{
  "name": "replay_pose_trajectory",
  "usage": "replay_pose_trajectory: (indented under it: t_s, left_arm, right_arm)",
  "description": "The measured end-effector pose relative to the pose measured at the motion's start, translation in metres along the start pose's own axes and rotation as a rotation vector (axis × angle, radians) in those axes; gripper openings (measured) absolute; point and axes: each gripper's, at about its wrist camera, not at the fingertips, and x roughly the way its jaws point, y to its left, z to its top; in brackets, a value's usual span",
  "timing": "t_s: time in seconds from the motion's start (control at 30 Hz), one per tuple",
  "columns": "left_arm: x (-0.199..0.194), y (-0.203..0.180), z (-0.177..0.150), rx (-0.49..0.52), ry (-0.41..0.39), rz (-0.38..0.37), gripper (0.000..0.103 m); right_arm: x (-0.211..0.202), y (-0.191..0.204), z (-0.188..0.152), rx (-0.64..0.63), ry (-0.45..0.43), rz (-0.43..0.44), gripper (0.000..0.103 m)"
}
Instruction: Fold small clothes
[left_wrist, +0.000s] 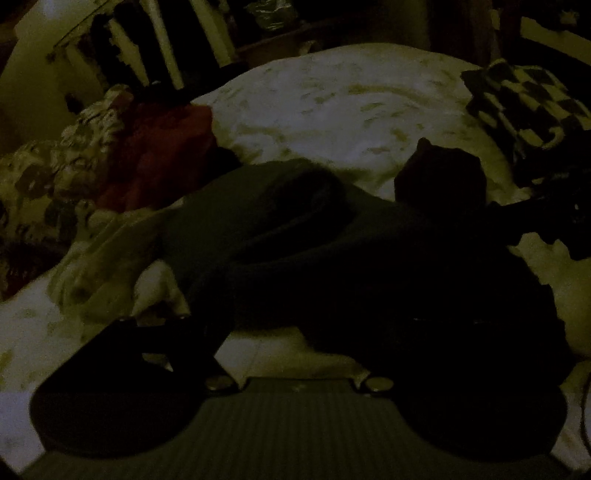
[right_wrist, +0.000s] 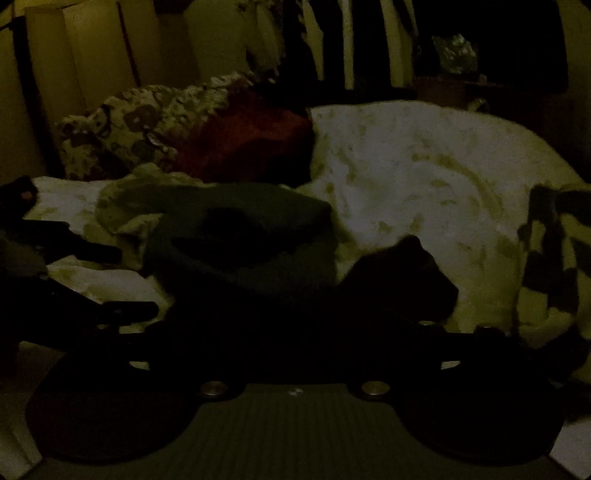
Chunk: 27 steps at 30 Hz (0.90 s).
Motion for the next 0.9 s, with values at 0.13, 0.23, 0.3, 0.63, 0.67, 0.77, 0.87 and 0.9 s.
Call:
replay_pose_trajectory:
  t_s: [0.13,0.23,0.3,0.63,0.67,0.77,0.87,0.9]
  left_arm:
    - [0.039,-0.008,0.013,0.186,0.011,0.127,0.090]
    - [0.066,-0.015,0.008,0.315,0.063,0.134,0.091]
    - [0.084,-0.014,0.009,0.317,0.081,0.159,0.085]
    - [0.132,0.083,0.116,-0.157,-0.004,0.164,0.041]
    - [0.138,0.094,0.129,-0.184,-0.024,0.200,0.040]
    - [0.168,0.134,0.170,-0.279,-0.031,0.352,0.040]
    - [0.184,0.162,0.193,-0.337,-0.041,0.612,0.045]
    - [0.184,0.163,0.196,-0.339,-0.042,0.689,0.059]
  right_arm:
    - [0.008,-0.026,-0.002,0.080,0.027,-0.010,0.103]
    - [0.004,-0.031,-0.005,0.106,0.018,-0.005,0.103]
    - [0.004,-0.032,-0.008,0.118,0.011,-0.007,0.103]
    - [0.011,-0.046,-0.014,0.144,0.033,-0.016,0.089]
    - [0.011,-0.047,-0.013,0.135,0.029,-0.022,0.081]
    - [0.015,-0.050,-0.008,0.117,0.038,-0.049,0.070]
    - [0.014,-0.057,-0.001,0.159,0.022,-0.074,0.071]
    - [0.013,-0.059,0.001,0.166,0.018,-0.089,0.074]
